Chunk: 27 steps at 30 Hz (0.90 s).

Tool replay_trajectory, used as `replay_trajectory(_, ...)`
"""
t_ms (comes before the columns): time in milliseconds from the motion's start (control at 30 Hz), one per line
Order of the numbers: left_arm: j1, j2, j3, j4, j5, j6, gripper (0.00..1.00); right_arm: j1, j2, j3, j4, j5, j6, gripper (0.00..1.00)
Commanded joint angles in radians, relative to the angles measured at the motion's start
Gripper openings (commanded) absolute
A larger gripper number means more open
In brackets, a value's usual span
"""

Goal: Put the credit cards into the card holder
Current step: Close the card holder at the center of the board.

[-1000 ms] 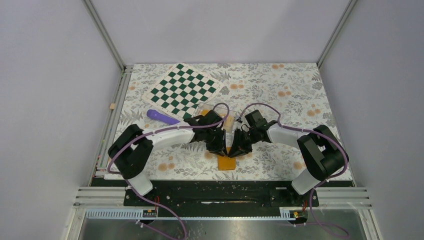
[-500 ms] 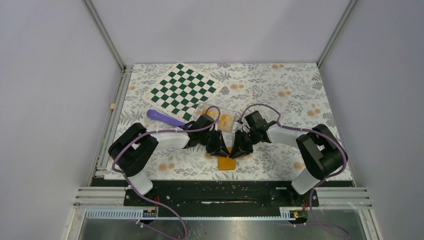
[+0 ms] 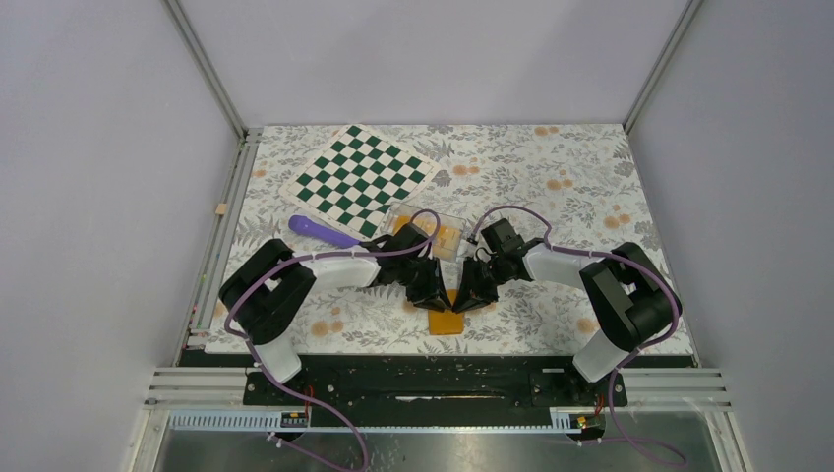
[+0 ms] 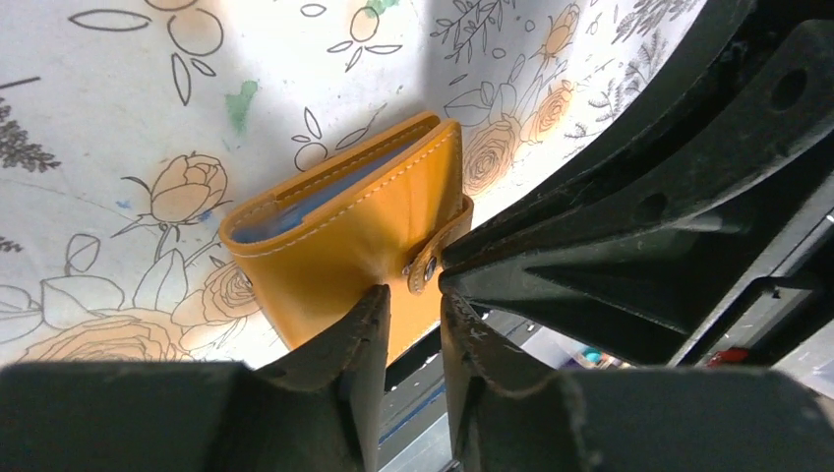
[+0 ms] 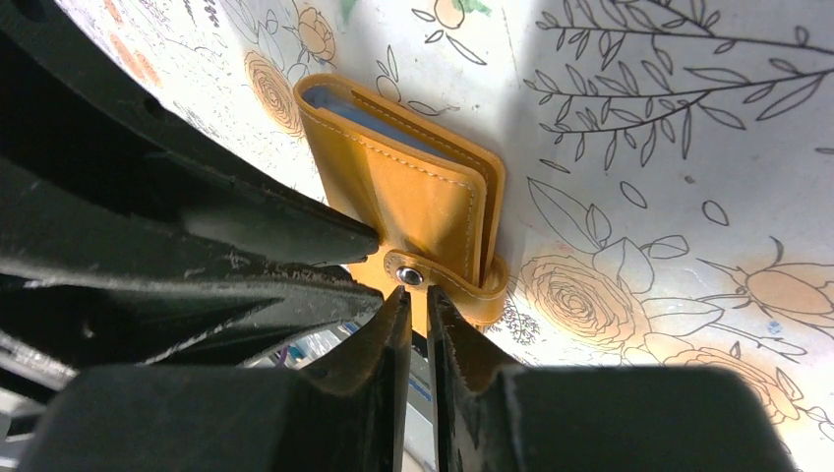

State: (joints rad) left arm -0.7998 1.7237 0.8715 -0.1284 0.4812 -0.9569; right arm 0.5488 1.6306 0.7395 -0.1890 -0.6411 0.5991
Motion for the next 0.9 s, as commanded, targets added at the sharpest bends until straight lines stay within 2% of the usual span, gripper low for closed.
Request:
replay_trajectory(0,-0.016,0.000,0.094,-0.182,-0.107,0.087,0.27,0.003,0.005,0.006,0.011,0.003,-0.008,0.18)
replay_trajectory(300,-0.018,0.040,0.049,-0.021,-0.013,0.023,0.25,0.003,0.038,-0.019,0.077,-0.024,0.019,0.11)
replay_trajectory(467,-0.018,0.037,0.011,0.062,0.006,-0.018,0.16,0.003,0.040,-0.024,0.101,-0.032,0.035,0.11)
replay_trajectory(633,-0.017,0.030,0.023,0.021,-0.013,-0.004,0.00,0.003,0.028,-0.012,0.081,-0.030,0.029,0.11)
replay_trajectory(867,-0.027,0.016,0.112,-0.135,-0.063,0.072,0.00,0.003,-0.019,0.024,0.028,-0.013,0.016,0.15)
